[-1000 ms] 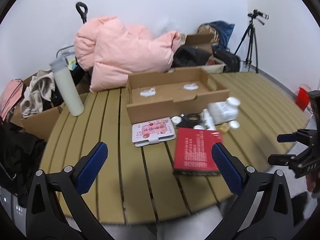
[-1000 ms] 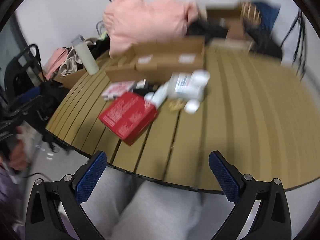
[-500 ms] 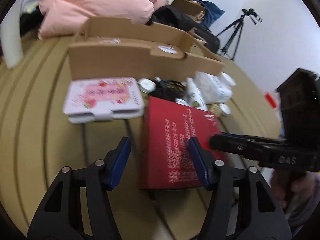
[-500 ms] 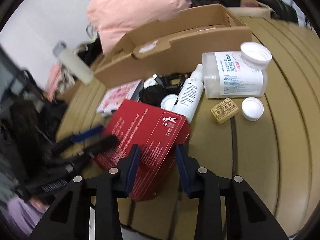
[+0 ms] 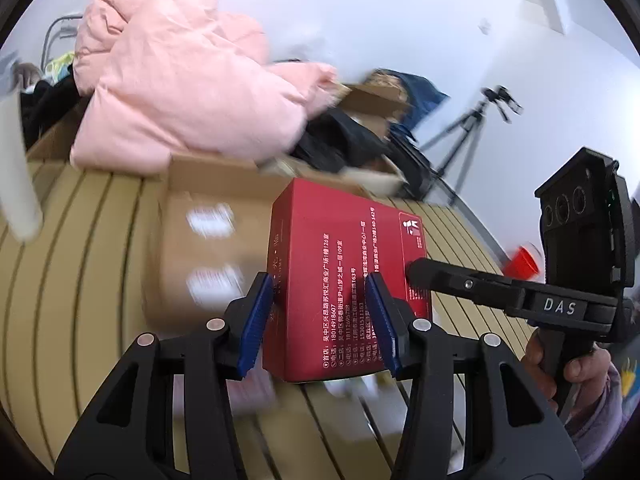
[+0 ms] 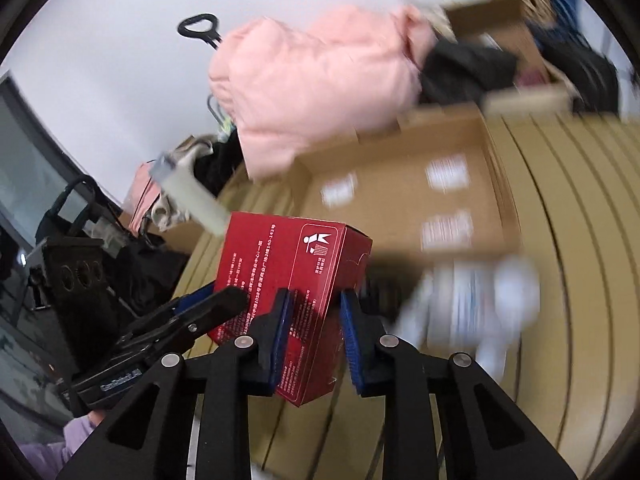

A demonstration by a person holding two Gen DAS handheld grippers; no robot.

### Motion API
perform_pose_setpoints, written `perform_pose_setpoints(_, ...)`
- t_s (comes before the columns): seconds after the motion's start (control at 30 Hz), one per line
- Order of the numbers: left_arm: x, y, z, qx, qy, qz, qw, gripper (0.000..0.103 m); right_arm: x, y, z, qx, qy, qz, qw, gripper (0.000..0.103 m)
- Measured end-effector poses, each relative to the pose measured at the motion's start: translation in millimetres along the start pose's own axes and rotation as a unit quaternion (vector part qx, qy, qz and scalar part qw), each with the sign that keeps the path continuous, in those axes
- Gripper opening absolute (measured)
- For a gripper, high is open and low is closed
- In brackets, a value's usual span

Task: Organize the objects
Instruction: 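Carry the red box into the cardboard tray and open the right gripper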

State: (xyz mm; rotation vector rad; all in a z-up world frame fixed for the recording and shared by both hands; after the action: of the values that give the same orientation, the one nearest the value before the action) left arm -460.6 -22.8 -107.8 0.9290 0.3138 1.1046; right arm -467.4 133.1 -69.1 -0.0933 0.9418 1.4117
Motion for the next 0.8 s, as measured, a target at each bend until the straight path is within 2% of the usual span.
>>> perform_pose_setpoints(0.07,-34.5,12.4,-28.1,-0.016,0.018,0.014,0.9996,0.041,-7.3,35.4,-31.7,-0.015,-0.001,0.007,1.0,0.027)
perform_pose_setpoints(0.13,-73.7,11.9,-65.6,-0.047,0.031,0.062,0.9965,0.041,-6.8,58.7,-71.5,-0.038,-0.004,0.004,0.999,0.027)
perform_pose_setpoints(0.27,-112.7,8.7,-105.5,-0.087,0.097,0.062,0.9896,0.041,10.2,80.2,-159.8,-0.092,-0.044,-0.007,0.995,0.027)
perform_pose_setpoints(0.3,-118.9,7.1,-116.3,-0.111,0.112,0.06,0.9856,0.047,13.8,84.5,-171.4,-0.094,-0.047,-0.012,0.994,0.027)
perform_pose_setpoints(0.33,-121.4,6.1,-122.4,-0.129,0.123,0.054,0.9825,0.049,16.8,88.3,-183.7,-0.097,-0.047,-0.02,0.994,0.027)
perform_pose_setpoints(0.37,-119.6,5.4,-121.7,-0.125,0.13,0.05,0.9823,0.05,22.2,90.2,-198.1,-0.106,-0.055,-0.029,0.992,0.027)
perform_pose_setpoints(0.4,-116.0,6.6,-116.5,-0.114,0.132,0.047,0.9835,0.059,26.3,90.1,-204.2,-0.111,-0.072,-0.028,0.991,0.027)
perform_pose_setpoints(0.43,-111.0,7.6,-106.3,-0.095,0.139,0.038,0.9849,0.074,30.4,89.0,-204.4,-0.109,-0.089,-0.025,0.99,0.027)
perform_pose_setpoints(0.47,-108.7,8.5,-99.1,-0.084,0.148,0.029,0.985,0.078,32.1,88.6,-199.4,-0.105,-0.096,-0.022,0.99,0.028)
perform_pose_setpoints(0.6,-86.2,20.5,-45.4,-0.049,0.184,-0.032,0.9813,0.08,29.3,84.4,-146.0,-0.075,-0.091,0.017,0.993,0.033)
perform_pose_setpoints(0.67,-78.4,25.9,-17.0,-0.046,0.211,-0.053,0.9749,0.086,26.8,79.7,-106.2,-0.062,-0.103,0.057,0.991,0.046)
perform_pose_setpoints(0.7,-73.9,28.8,0.2,-0.046,0.236,-0.066,0.9683,0.089,25.7,76.4,-83.5,-0.057,-0.11,0.074,0.989,0.051)
perform_pose_setpoints(0.73,-64.6,31.4,24.5,-0.043,0.264,-0.088,0.9596,0.089,24.9,73.7,-61.5,-0.053,-0.116,0.09,0.988,0.067)
perform_pose_setpoints(0.77,-59.4,34.6,40.4,-0.04,0.273,-0.099,0.9561,0.093,23.4,69.7,-37.2,-0.042,-0.124,0.106,0.986,0.077)
perform_pose_setpoints(0.8,-50.4,35.2,61.3,-0.037,0.284,-0.109,0.952,0.099,22.8,66.7,-8.4,-0.025,-0.135,0.118,0.983,0.079)
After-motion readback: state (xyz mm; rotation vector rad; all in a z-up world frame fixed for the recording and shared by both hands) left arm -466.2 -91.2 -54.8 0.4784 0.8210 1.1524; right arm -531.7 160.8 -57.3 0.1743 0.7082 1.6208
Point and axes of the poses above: each gripper's, at about its wrist camera, not at the fingertips, and z roughly against the way its jaws point, x to its right, y to its top, the point moved 7 cm from there along -z, roughly the way its jaws point, and after that the axes turned 14 degrees about -z, right-handed, at the moved point
